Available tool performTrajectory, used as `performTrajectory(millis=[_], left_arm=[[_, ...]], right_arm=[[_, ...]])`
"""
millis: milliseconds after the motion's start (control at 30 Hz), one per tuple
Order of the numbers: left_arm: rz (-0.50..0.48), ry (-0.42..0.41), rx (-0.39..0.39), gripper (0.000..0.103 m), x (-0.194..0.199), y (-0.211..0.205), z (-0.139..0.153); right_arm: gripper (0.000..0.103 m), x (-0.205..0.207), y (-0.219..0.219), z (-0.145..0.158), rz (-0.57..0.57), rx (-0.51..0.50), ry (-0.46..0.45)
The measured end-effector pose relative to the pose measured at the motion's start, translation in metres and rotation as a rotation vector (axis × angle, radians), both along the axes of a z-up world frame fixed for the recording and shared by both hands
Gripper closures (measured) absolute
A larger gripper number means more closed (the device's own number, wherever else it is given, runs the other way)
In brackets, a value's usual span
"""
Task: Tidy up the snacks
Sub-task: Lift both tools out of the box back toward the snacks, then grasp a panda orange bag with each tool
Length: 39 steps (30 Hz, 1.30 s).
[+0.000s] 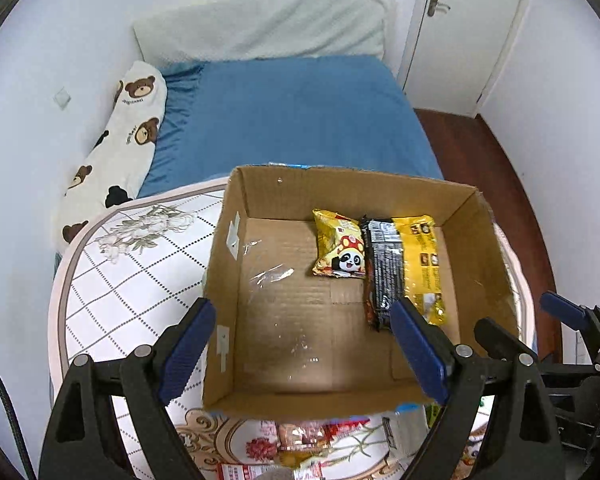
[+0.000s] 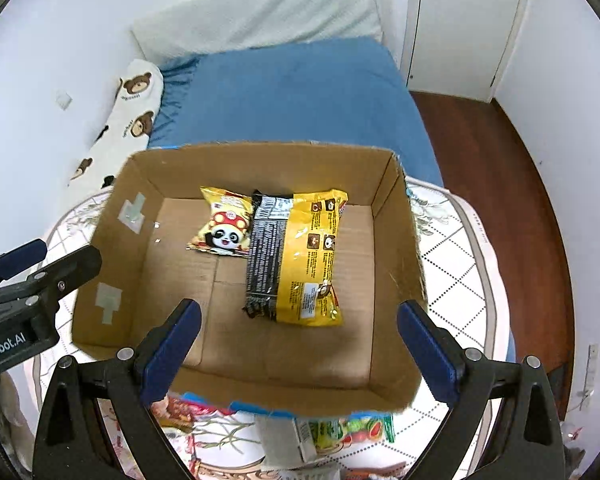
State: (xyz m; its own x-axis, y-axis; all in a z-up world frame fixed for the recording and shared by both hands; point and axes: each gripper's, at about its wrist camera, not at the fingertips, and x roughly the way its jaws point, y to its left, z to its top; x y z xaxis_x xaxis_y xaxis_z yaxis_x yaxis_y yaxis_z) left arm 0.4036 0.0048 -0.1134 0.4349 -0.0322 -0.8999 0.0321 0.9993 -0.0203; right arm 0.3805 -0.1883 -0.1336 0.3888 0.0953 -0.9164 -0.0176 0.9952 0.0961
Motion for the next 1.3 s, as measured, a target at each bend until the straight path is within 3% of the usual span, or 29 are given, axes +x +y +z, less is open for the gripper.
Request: performTrajectory(millis=[233, 400, 600, 767, 967, 1167, 1233, 1300], left_arm=[[0.007, -0.030, -0.031, 0.013, -0.045, 0.007, 0.019], [0.016, 0.012, -0.029, 0.013, -0.085, 0.011, 0.005], [0.028, 0.172, -0.012, 0.013, -0.149, 0.015, -0.053], [-0.006, 0.334, 0.003, 0.013, -0.194, 0.010, -0.116], [-0.007, 0.449, 0.002, 0.013, -0.210, 0.001, -0.168], [0.004, 0.491, 0.024, 0.013, -0.204, -0.008, -0.198], [0.002, 0.495, 0.048, 0.016, -0.201, -0.011, -0.206], [0.003, 0.506, 0.060, 0.037, -0.198, -0.013, -0.216]], right_arm=[[0.003, -0.045, 0.000, 0.025, -0.017, 0.036, -0.027], [0.003, -0.086, -0.008, 0.012, -0.039, 0.077, 0.019], [0.003, -0.139, -0.028, -0.030, -0.074, 0.117, 0.128], [0.003, -0.179, -0.057, -0.067, -0.129, 0.074, 0.211], [0.003, -0.203, -0.095, -0.115, -0.180, 0.012, 0.303], [0.011, -0.214, -0.107, -0.151, -0.183, -0.003, 0.347], [0.011, -0.215, -0.108, -0.160, -0.178, -0.012, 0.358], [0.016, -0.215, -0.110, -0.170, -0.171, -0.014, 0.371]])
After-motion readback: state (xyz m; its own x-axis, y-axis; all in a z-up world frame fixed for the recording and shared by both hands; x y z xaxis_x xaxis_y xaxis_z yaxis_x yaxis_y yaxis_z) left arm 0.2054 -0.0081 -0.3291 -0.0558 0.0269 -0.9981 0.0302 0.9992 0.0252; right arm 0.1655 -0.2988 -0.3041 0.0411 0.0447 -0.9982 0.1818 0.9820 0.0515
